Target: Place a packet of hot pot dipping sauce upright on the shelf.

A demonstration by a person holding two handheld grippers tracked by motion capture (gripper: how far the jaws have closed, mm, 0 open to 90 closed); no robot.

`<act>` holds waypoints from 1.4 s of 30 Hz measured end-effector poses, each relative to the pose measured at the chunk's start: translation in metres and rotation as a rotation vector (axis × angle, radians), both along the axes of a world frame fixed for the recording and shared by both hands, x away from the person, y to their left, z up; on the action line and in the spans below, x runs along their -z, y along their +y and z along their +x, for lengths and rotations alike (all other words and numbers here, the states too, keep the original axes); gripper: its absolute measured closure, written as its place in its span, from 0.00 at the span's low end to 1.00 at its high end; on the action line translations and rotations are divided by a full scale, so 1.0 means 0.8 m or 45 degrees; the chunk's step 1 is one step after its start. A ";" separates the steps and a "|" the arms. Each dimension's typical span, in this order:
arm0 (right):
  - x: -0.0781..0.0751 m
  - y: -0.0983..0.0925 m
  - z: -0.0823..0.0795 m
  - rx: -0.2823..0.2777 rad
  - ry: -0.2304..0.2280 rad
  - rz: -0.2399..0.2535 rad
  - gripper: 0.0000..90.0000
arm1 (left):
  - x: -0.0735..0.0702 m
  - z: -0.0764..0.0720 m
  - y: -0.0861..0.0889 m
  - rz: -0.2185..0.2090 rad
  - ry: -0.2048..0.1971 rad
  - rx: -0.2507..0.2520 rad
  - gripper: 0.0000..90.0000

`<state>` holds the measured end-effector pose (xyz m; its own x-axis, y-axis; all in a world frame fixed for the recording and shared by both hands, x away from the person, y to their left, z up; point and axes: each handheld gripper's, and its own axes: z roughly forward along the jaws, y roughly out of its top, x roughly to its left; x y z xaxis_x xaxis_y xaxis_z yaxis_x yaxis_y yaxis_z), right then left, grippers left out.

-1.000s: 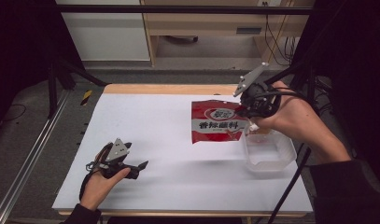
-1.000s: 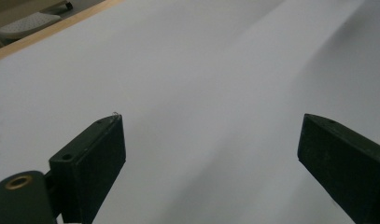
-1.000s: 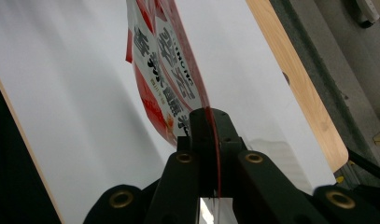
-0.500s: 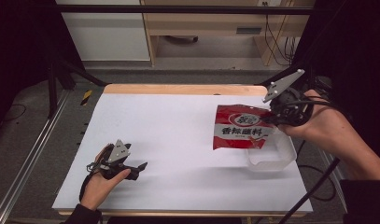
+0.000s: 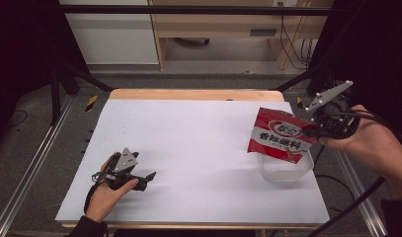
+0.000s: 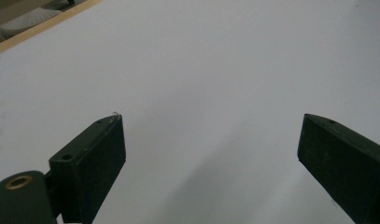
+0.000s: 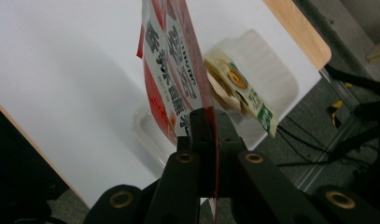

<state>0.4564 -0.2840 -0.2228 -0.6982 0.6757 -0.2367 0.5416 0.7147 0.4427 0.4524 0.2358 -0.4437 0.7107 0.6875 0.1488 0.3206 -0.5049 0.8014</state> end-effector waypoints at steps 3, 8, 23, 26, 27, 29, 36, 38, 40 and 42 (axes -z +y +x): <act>0.007 -0.013 0.002 0.038 0.011 -0.011 1.00 | 0.000 0.000 -0.001 0.007 0.004 0.008 0.08; 0.013 -0.026 0.004 0.089 0.017 -0.016 1.00 | 0.000 -0.001 -0.002 0.008 0.003 0.011 0.08; 0.052 -0.048 0.012 0.198 0.069 0.017 1.00 | 0.003 -0.001 -0.006 0.015 0.012 0.030 0.08; 0.064 -0.050 0.013 0.214 0.080 0.038 1.00 | 0.004 -0.001 -0.008 0.021 0.015 0.034 0.08; 0.068 -0.051 0.014 0.211 0.087 0.045 1.00 | 0.005 -0.002 -0.009 0.021 0.014 0.033 0.08; 0.073 -0.052 0.014 0.211 0.090 0.050 1.00 | 0.005 -0.002 -0.009 0.023 0.016 0.038 0.08; 0.090 -0.068 0.019 0.231 0.080 0.087 0.99 | 0.007 -0.001 -0.012 0.037 0.022 0.045 0.08; 0.096 -0.071 0.020 0.235 0.099 0.084 0.99 | 0.007 -0.001 -0.013 0.040 0.023 0.045 0.08; 0.099 -0.073 0.021 0.241 0.101 0.081 0.99 | 0.008 -0.001 -0.013 0.042 0.026 0.047 0.08; 0.099 -0.075 0.020 0.234 0.099 0.090 0.99 | 0.008 -0.002 -0.014 0.046 0.029 0.048 0.08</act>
<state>0.4727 -0.3439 -0.3020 -0.5761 0.8062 -0.1345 0.6943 0.5695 0.4399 0.4511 0.2248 -0.4504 0.7398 0.6545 0.1563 0.3186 -0.5453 0.7753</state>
